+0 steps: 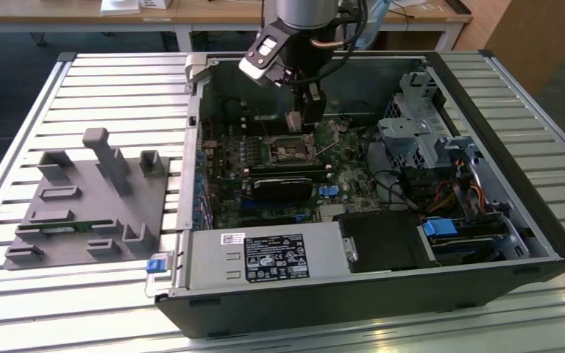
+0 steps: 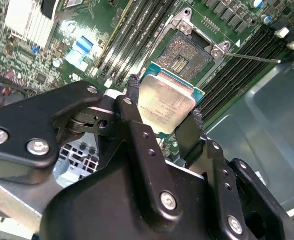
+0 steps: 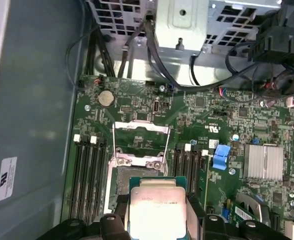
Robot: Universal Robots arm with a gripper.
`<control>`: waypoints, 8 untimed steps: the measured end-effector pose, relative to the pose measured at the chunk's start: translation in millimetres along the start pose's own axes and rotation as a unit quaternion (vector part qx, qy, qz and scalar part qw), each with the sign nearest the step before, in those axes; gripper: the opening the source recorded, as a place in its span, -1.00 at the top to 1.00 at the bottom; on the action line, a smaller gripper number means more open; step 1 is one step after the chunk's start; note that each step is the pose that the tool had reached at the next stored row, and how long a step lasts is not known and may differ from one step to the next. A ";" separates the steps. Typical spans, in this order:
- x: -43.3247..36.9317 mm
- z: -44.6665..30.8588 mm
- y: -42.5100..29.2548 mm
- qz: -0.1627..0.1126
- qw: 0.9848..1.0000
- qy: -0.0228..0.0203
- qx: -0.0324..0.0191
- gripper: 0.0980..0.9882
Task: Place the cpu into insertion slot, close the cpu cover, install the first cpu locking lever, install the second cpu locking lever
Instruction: 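Place the cpu into insertion slot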
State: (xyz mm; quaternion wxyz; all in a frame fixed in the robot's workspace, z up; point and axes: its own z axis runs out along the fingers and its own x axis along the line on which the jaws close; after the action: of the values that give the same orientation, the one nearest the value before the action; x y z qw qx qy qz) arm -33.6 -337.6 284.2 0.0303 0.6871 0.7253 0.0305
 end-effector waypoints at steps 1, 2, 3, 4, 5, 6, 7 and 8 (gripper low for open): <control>0.1 1.1 -0.1 0.004 1.000 0.000 0.000 0.01; 0.1 2.1 -0.3 0.006 1.000 0.000 0.000 0.01; 0.1 3.0 -0.4 0.006 1.000 0.000 0.000 0.01; 0.1 4.5 -0.5 0.006 1.000 0.000 0.000 0.01; 0.1 5.3 -0.6 0.006 1.000 0.000 0.000 0.01; 0.1 6.0 -0.7 0.006 1.000 0.000 0.000 0.01; 0.1 6.9 -0.7 0.006 1.000 0.000 0.000 0.01; 0.1 7.9 -0.8 0.006 1.000 0.000 0.000 0.01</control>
State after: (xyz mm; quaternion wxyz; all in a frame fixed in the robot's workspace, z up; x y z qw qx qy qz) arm -33.8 -337.5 276.3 0.0305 0.6915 0.7211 0.0304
